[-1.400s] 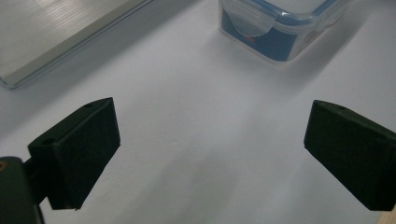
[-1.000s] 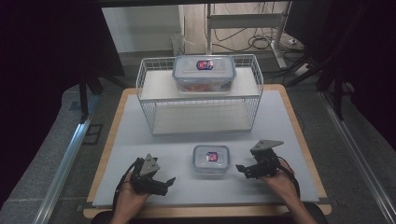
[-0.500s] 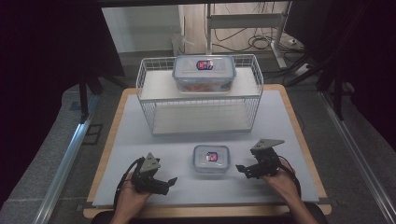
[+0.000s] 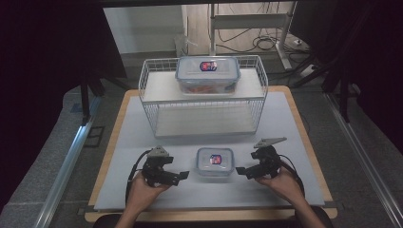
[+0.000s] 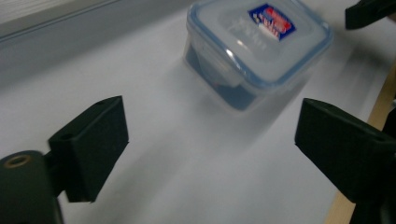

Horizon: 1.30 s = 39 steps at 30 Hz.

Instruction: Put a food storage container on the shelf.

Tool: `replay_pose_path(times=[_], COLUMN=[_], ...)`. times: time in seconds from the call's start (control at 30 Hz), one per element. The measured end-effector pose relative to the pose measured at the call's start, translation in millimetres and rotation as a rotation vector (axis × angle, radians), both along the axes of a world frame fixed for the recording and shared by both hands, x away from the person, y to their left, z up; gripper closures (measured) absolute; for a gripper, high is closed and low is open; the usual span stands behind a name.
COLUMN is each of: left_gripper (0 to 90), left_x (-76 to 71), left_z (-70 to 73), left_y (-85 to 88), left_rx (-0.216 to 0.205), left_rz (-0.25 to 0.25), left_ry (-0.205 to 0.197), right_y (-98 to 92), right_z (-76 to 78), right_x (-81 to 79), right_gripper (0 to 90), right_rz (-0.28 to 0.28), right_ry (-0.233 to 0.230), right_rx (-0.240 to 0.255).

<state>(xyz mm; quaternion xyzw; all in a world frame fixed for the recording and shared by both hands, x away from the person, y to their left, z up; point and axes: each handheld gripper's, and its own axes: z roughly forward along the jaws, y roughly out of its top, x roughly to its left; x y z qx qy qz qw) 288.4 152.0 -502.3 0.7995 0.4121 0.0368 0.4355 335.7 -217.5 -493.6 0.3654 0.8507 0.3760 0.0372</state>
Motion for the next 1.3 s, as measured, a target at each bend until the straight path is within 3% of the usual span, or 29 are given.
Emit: replay_pose_path(times=[0.13,0.23,0.33,0.47,0.7,0.77,1.0,1.17,1.3], left_gripper=[22.3,29.8,31.0,25.1,20.6,20.6,27.9,32.5,36.1], left_x=[11.9,21.9,32.0,43.9,52.2,54.8,59.8,57.3,56.3], left_z=[3.8,4.3,2.2,-5.1,-15.8,-19.4,-25.6,-24.1,-24.2], left_y=[-4.5,-12.4,-21.5,-32.5,-35.2,-34.8,-37.1,-37.8,-35.6], left_rx=[-0.025,-0.042,-0.056,-0.074,-0.056,-0.086,-0.174,-0.181,-0.188], left_rz=[-0.012,-0.038,-0.061,-0.07,-0.098,-0.111,-0.141,-0.134,-0.144], left_ry=[0.001,0.015,0.037,0.085,0.148,0.18,0.252,0.263,0.27], right_y=[3.1,7.6,12.6,14.9,21.6,23.4,27.2,25.0,18.8], right_z=[6.0,6.3,4.4,1.3,-4.7,-6.6,-10.8,-12.1,-11.1], right_x=[2.2,3.9,6.4,13.4,22.2,24.6,30.5,31.6,31.5], right_gripper=[26.9,33.6,33.9,31.6,30.0,30.0,35.1,37.6,45.8], right_rz=[0.004,0.02,0.025,0.014,0.02,0.023,0.031,0.021,0.002], right_ry=[0.039,0.066,0.089,0.134,0.188,0.21,0.299,0.33,0.327], right_rx=[0.038,0.043,0.044,0.088,0.103,0.115,0.158,0.182,0.22])
